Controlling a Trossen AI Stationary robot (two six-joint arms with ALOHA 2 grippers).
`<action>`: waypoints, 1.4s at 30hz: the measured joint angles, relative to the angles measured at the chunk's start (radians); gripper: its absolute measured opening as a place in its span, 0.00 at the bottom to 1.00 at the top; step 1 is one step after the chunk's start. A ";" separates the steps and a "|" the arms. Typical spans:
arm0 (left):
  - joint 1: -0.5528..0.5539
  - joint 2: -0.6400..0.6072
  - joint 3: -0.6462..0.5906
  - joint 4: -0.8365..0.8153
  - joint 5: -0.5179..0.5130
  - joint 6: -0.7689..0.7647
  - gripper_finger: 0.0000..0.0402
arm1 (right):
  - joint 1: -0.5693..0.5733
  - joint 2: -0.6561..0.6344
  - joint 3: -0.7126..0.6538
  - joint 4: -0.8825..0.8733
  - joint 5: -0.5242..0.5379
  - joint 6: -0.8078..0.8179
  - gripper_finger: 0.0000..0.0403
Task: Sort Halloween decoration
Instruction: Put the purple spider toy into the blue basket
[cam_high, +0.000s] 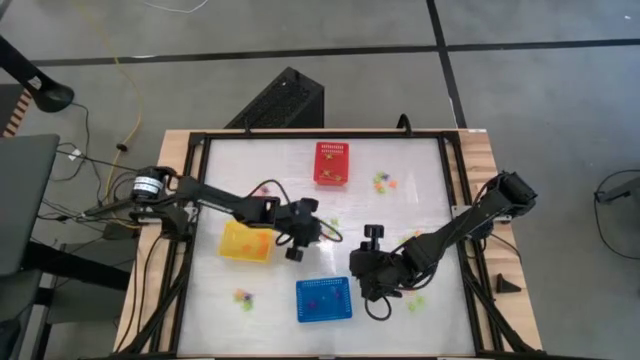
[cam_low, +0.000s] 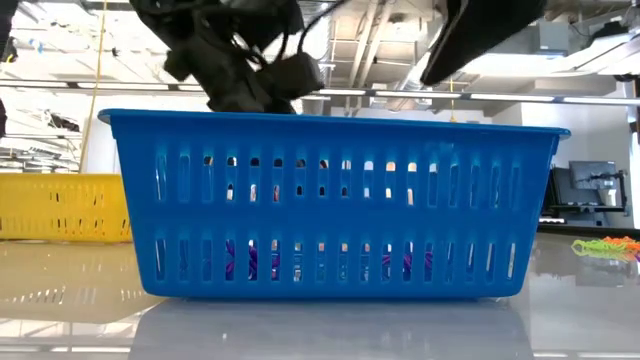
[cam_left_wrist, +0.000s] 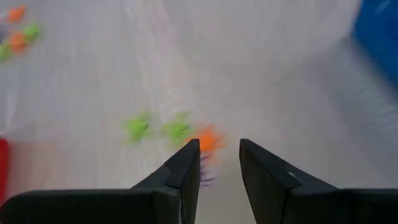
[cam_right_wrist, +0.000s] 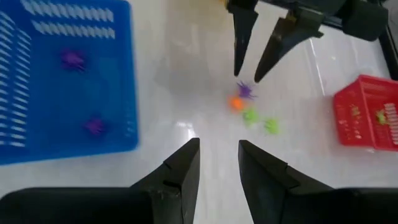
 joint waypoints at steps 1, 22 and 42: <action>0.011 0.006 0.000 -0.004 0.010 0.008 0.26 | -0.006 0.000 -0.003 -0.006 0.000 -0.001 0.35; 0.087 0.147 0.002 0.006 0.081 0.157 0.26 | -0.145 0.000 -0.076 0.025 -0.005 -0.027 0.35; 0.088 0.068 -0.002 -0.087 0.046 0.127 0.00 | -0.143 0.000 -0.077 0.025 -0.009 -0.030 0.35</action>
